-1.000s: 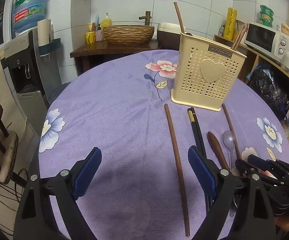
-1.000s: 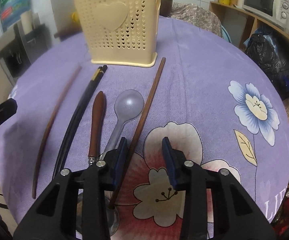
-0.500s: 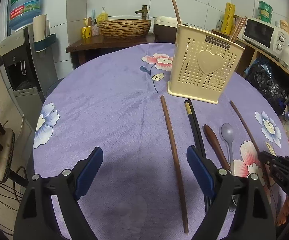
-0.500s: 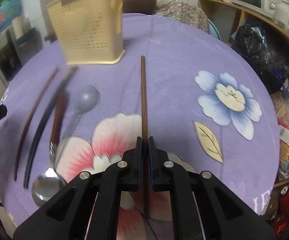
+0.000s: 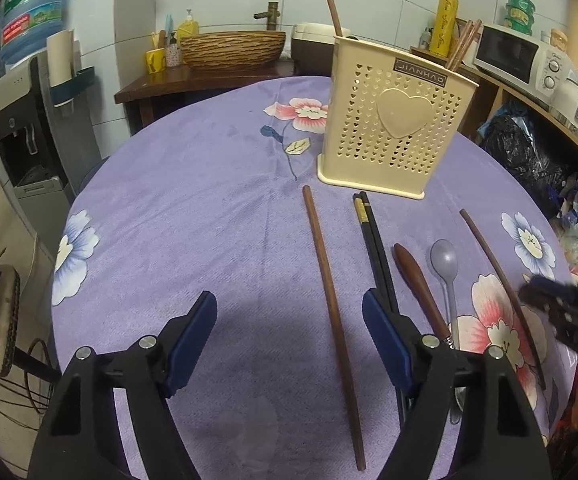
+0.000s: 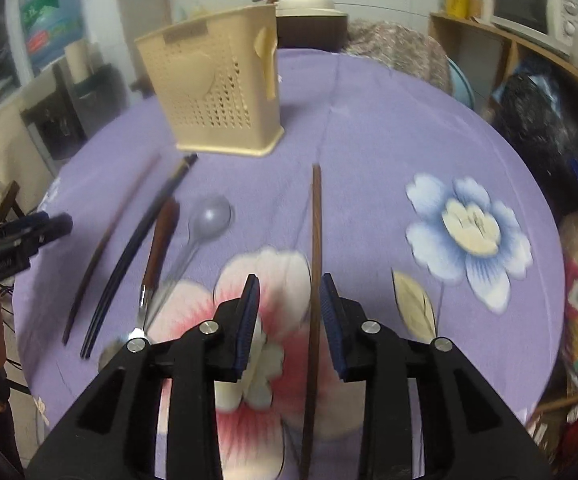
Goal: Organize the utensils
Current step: 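Grasp a wooden chopstick with the left gripper while the right grasps another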
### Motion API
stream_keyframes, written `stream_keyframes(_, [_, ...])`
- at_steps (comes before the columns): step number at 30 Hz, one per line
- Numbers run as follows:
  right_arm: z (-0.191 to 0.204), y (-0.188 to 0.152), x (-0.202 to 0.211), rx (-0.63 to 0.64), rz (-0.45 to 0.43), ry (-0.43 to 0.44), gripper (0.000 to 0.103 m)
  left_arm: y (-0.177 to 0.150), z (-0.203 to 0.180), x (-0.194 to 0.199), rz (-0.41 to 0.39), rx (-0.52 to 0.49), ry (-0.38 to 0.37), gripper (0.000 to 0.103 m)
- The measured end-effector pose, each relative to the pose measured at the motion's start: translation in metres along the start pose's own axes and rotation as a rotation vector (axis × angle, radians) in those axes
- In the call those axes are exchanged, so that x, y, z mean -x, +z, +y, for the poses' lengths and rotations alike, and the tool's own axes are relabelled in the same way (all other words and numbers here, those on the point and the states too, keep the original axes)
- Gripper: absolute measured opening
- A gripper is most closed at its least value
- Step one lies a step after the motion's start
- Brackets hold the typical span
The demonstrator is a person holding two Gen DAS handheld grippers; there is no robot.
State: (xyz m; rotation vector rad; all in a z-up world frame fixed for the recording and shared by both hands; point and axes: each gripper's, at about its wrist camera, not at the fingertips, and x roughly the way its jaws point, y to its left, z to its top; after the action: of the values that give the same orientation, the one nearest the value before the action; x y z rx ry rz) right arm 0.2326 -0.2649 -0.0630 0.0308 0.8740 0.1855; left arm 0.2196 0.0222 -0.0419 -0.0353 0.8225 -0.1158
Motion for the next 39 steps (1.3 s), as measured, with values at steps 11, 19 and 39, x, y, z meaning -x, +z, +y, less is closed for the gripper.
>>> stream_keyframes(11, [-0.019, 0.044, -0.046, 0.001, 0.077, 0.029, 0.032, 0.037, -0.005, -0.049, 0.113, -0.034, -0.032, 0.056])
stream_keyframes(19, [-0.022, 0.052, -0.055, -0.011, 0.069, 0.064, 0.032, 0.054, -0.019, -0.081, 0.143, -0.049, 0.002, 0.049])
stream_keyframes(39, [-0.010, 0.075, -0.083, 0.022, 0.090, -0.024, 0.016, 0.075, -0.025, -0.106, 0.140, -0.032, 0.069, 0.029])
